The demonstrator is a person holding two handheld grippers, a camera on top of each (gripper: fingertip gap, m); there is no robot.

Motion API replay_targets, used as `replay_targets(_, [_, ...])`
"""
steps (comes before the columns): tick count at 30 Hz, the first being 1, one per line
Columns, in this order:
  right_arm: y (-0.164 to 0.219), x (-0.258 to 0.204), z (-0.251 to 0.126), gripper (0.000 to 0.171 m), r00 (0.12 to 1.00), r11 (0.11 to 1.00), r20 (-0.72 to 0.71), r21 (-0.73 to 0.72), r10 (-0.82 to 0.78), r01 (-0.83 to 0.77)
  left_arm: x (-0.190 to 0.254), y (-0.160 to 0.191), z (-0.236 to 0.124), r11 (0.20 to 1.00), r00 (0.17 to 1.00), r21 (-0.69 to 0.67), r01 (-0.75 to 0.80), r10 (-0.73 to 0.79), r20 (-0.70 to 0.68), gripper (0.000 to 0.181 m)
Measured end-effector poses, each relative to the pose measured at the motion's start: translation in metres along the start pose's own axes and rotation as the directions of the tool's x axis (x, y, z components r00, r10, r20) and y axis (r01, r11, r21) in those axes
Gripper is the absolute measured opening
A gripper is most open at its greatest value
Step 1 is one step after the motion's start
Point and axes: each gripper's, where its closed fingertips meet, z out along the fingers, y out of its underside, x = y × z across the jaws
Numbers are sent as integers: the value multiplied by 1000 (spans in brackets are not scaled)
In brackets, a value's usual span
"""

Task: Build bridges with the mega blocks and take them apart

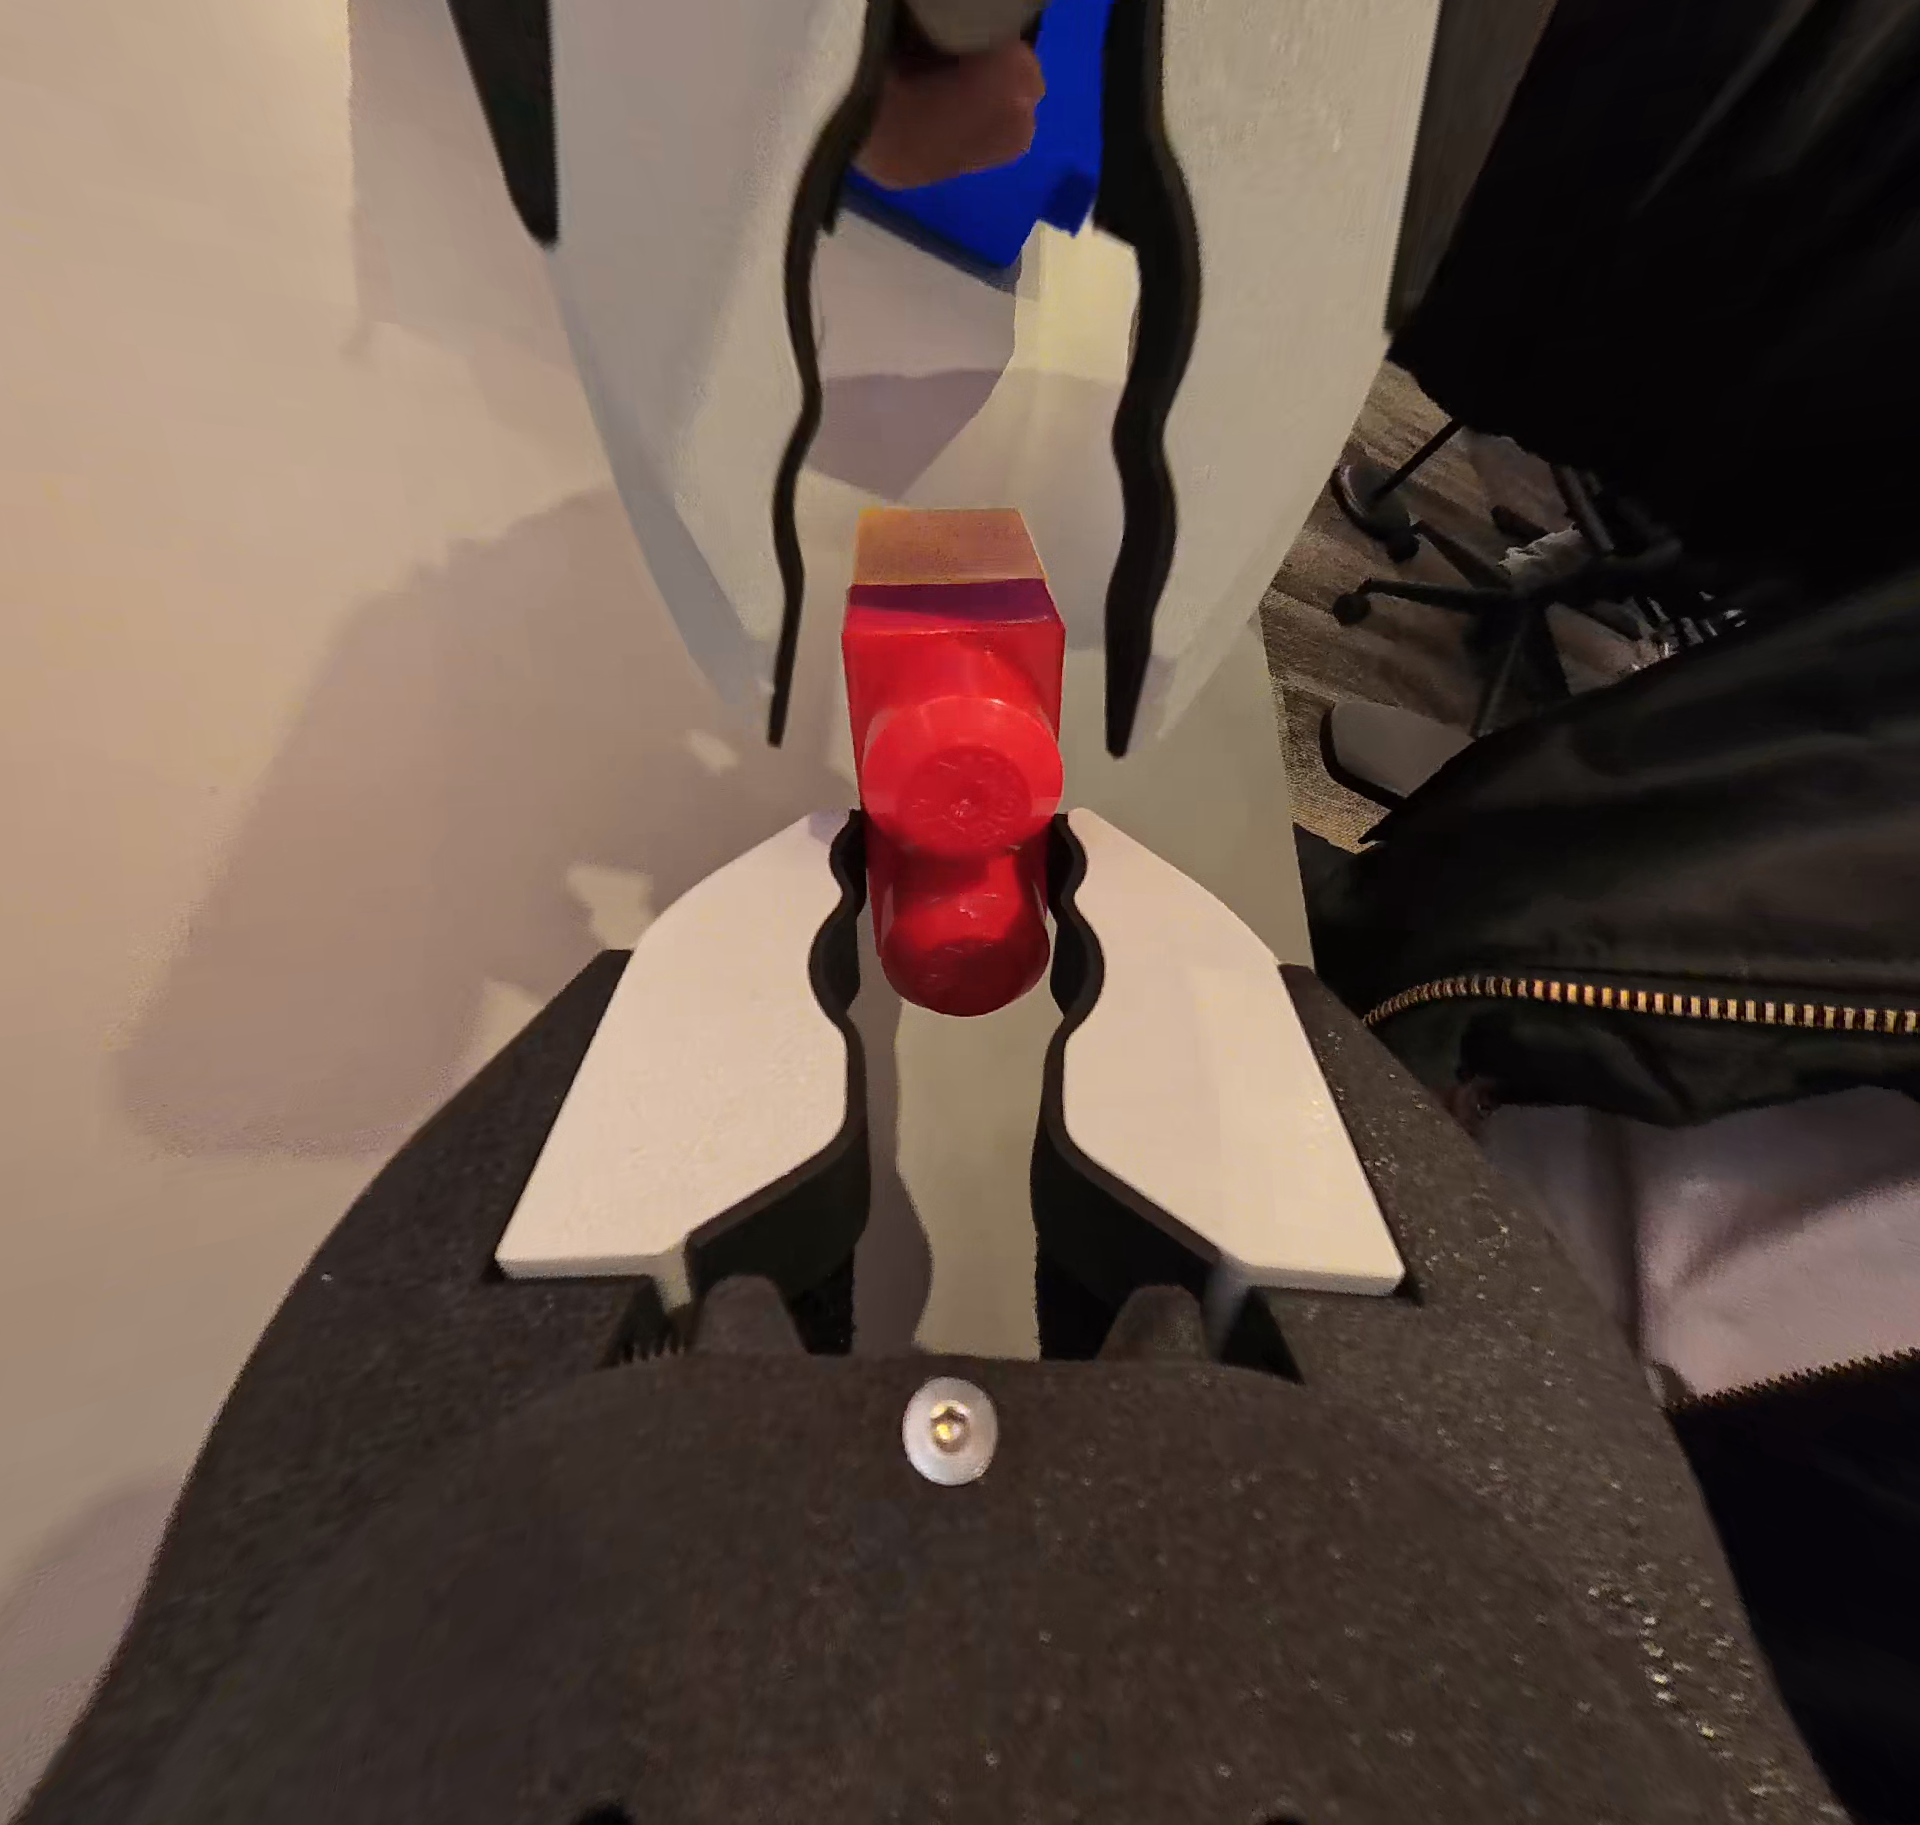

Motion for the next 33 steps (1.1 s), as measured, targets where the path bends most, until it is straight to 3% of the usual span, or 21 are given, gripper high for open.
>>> replay_targets(5, [13,2,11,36,999,990,-34,-138,11,-15,-2,3,0,1000,1000,-13,-6,6,21,34])
replay_targets(8, [12,2,7,36,998,995,-63,-102,2,-8,-2,-3,-3,1000,1000,27,1,-2,19,34])
replay_targets(13, [4,8,-25,36,980,986,-198,166,34,-1,-6,-22,-21,986,999,168,22,-28,35,51])
replay_targets(17, [-19,4,-68,36,953,853,-283,519,109,56,3,-49,-25,948,999,318,-17,7,33,69])
replay_targets(20, [-28,-11,-84,36,950,747,-290,656,113,111,10,-72,-27,910,997,410,-60,38,61,67])
replay_targets(22, [-28,-20,-85,36,961,716,-247,693,123,87,17,-80,-25,899,994,424,-107,84,73,53])
replay_targets(23, [-27,-20,-85,36,960,704,-248,706,133,85,21,-81,-21,904,991,406,-133,114,70,40])
replay_targets(26, [-20,-29,-87,36,968,694,-215,717,126,69,31,-78,-9,924,986,343,-169,159,58,37])
replay_targets(33, [2,-48,-90,47,956,851,-279,520,86,75,46,-75,12,960,983,210,-183,183,21,37])
